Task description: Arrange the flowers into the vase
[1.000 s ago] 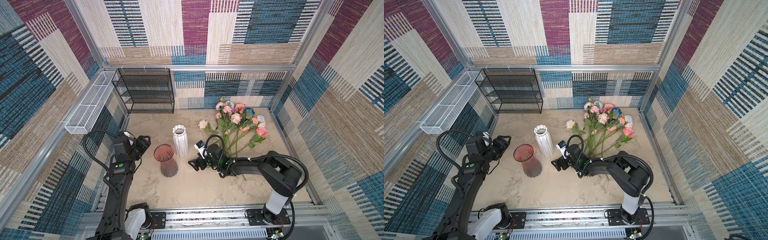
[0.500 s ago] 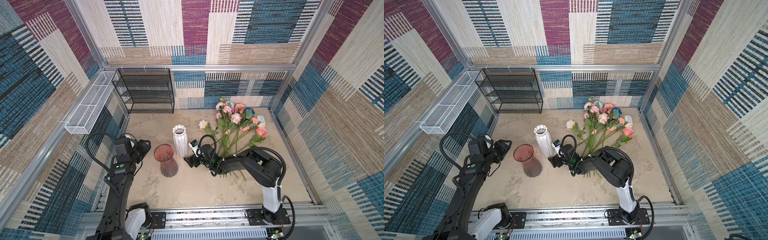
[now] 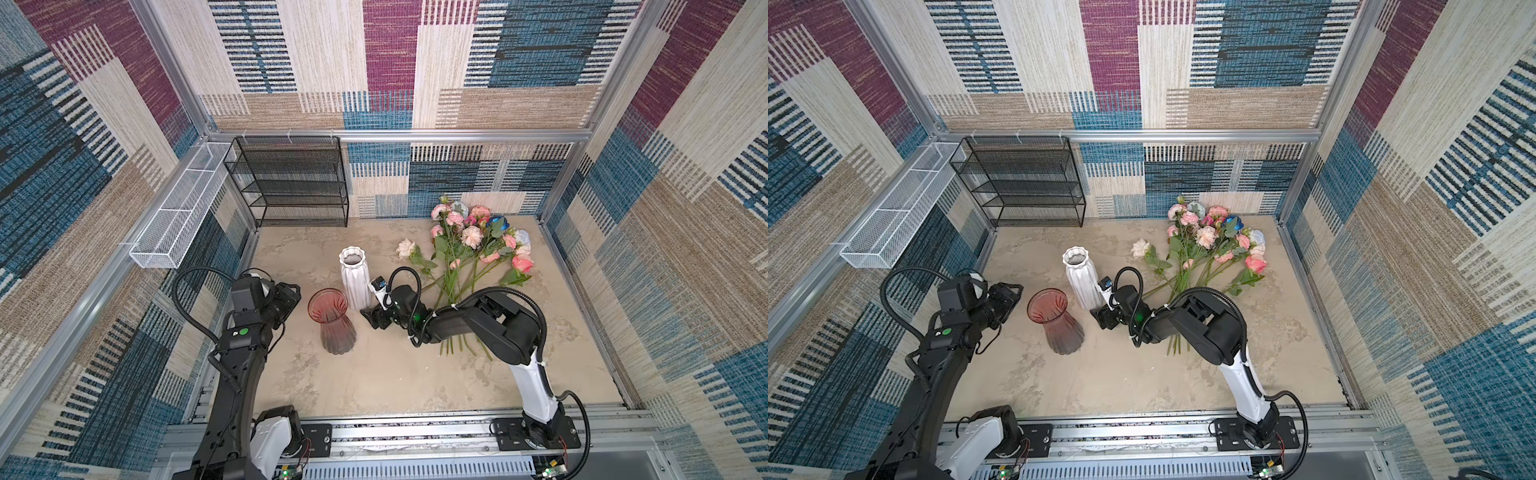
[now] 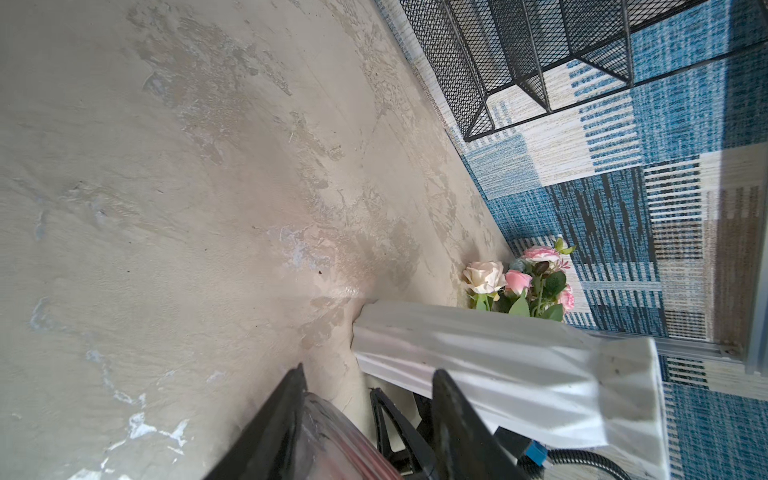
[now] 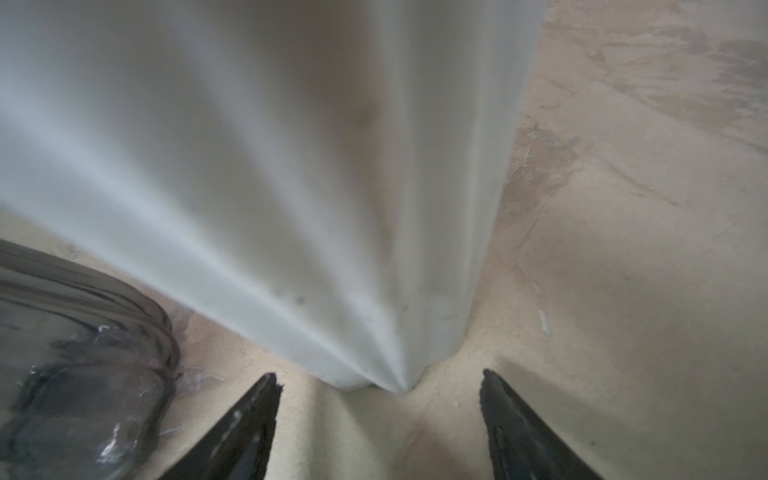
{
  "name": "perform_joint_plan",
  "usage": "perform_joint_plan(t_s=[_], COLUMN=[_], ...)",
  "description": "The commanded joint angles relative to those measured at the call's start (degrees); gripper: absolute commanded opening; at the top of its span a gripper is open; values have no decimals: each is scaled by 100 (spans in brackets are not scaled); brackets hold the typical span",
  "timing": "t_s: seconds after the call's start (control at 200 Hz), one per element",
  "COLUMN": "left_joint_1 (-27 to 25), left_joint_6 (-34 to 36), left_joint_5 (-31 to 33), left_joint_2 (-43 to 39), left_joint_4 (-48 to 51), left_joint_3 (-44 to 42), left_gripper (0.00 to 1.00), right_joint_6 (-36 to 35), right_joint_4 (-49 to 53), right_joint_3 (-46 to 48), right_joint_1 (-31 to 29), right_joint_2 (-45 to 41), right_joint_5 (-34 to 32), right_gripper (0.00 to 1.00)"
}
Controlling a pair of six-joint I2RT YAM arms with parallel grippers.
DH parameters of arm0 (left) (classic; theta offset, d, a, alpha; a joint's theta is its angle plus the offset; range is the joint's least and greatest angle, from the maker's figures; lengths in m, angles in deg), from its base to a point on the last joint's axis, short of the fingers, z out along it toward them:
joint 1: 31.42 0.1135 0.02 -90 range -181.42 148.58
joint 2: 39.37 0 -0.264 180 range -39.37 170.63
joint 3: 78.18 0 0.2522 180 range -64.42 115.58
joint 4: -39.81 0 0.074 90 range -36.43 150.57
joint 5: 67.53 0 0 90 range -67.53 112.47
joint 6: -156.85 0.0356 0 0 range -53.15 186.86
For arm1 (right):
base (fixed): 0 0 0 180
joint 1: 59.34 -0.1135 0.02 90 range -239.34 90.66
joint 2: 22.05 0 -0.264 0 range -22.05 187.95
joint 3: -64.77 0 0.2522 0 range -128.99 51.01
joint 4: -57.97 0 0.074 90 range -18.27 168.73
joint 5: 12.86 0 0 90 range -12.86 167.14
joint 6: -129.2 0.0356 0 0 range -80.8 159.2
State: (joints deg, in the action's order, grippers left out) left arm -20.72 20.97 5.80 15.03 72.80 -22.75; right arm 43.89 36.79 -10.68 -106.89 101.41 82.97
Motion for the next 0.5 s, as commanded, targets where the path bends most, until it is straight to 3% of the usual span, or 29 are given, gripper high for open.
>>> perform_joint_plan(t_s=[0.0, 0.491], left_joint_1=[-7, -8], left_joint_6=[30, -139], left_joint_5=[25, 124], left_joint_2=[1, 5], left_joint_4=[108, 159], left_joint_3=[-77, -566], left_gripper=[50, 43], right_joint_6=[-65, 56], right_joint_4=[-299, 208], right_joint_3=[-123, -1899], right_joint_1=[-9, 37], right_joint_2=[150, 1333], right_joint_5=[-16, 157], right_gripper=[78, 72])
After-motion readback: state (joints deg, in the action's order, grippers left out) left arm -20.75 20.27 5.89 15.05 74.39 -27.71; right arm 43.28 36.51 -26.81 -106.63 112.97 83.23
